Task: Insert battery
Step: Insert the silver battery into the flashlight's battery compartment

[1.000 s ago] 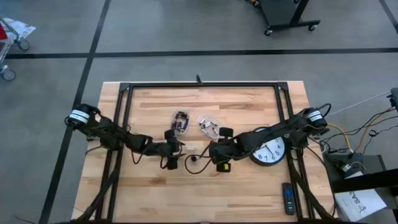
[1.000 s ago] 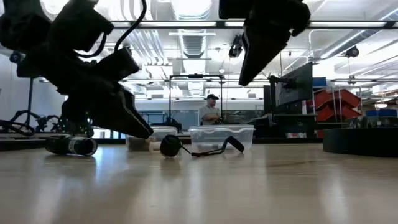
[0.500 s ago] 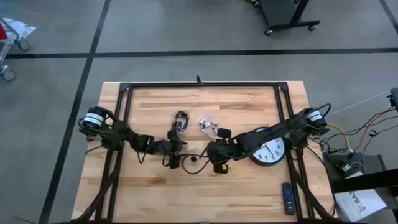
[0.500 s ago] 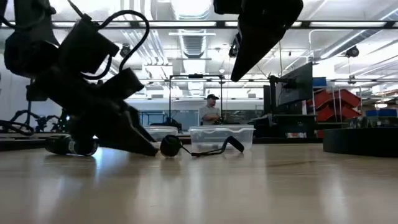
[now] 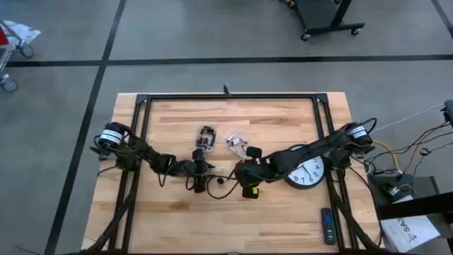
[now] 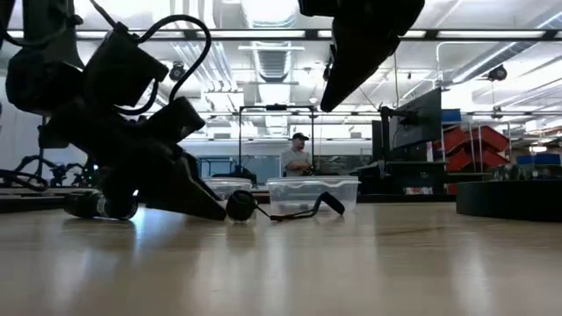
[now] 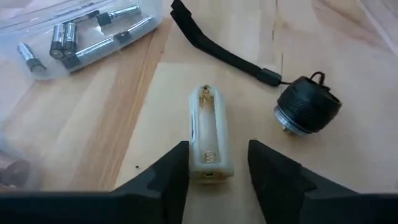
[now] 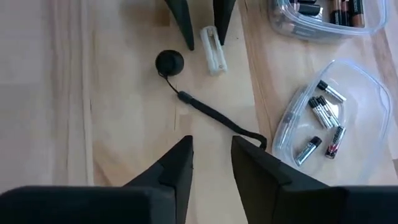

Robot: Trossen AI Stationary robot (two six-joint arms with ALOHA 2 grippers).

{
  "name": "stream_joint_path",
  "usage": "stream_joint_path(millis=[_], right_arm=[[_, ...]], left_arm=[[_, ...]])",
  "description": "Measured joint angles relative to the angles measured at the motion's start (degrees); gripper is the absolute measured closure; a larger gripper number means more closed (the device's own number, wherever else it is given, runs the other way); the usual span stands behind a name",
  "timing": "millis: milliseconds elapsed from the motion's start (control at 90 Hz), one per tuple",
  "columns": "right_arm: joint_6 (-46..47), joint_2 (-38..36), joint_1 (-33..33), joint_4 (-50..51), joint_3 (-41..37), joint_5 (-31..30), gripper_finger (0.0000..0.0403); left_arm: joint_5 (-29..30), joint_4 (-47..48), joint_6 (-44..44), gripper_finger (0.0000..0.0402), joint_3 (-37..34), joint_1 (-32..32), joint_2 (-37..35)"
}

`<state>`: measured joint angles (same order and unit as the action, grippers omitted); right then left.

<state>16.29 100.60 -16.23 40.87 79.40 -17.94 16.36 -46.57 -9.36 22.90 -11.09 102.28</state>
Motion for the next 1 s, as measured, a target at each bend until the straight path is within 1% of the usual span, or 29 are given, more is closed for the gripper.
stream_joint_path(millis=[233, 422, 533, 689, 822, 922, 1000], right_arm=[[-1.9, 0.0, 1.2, -1.3, 0.0, -0.1, 0.0327], [-5.7, 0.0, 5.8, -1.3, 0.0, -0.1, 0.0339], [-9.7, 0.0, 9.0, -1.3, 0.0, 0.1, 0.0348], [-17.4, 0.0, 13.4, -1.3, -0.4, 5.3, 0.0357], [-21.8, 2.1, 16.9, -0.9, -0.4, 8.3, 0.0358], [-22.7, 4.7, 19.2, -0.9, -0.5, 9.3, 0.035], [-20.6, 6.6, 20.9, -0.8, -0.5, 9.4, 0.034]], left_arm=[[0.1, 0.3, -1.0, 0.029, 0.0, 0.0, 0.0], [0.4, 0.6, -1.9, 0.0302, -0.1, 0.0, 0.0], [0.5, 0.6, -2.2, 0.0302, -0.1, 0.0, 0.0], [0.2, 0.7, -2.6, 0.0303, -0.1, 0.0, 0.0], [0.1, 0.7, -2.7, 0.0303, -0.1, 0.0, 0.0], [0.0, 0.7, -2.7, 0.0303, -0.1, 0.0, 0.0], [0.0, 0.7, -2.7, 0.0303, -0.1, 0.0, 0.0]])
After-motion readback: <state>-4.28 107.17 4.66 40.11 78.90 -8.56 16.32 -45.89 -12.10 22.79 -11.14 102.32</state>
